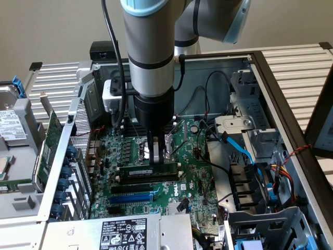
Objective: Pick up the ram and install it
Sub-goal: 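Insert the ram into the slot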
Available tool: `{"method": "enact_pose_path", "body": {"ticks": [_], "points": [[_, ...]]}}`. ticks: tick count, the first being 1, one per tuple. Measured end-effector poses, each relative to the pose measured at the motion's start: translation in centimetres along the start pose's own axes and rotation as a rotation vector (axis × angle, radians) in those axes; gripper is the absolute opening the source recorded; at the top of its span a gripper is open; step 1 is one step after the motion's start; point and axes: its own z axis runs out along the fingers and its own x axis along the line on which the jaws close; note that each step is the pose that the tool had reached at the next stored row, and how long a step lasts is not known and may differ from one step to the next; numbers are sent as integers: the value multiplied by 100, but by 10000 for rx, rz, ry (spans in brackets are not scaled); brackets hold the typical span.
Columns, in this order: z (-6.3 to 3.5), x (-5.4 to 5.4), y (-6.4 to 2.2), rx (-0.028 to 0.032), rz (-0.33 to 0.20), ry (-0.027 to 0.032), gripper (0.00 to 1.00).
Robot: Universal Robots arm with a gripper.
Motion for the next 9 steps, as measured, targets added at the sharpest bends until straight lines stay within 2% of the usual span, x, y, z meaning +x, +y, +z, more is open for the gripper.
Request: {"method": "enact_pose_path", "body": {"ticks": [9], "points": [[22,1,11,28,-1,-1,12]]}}
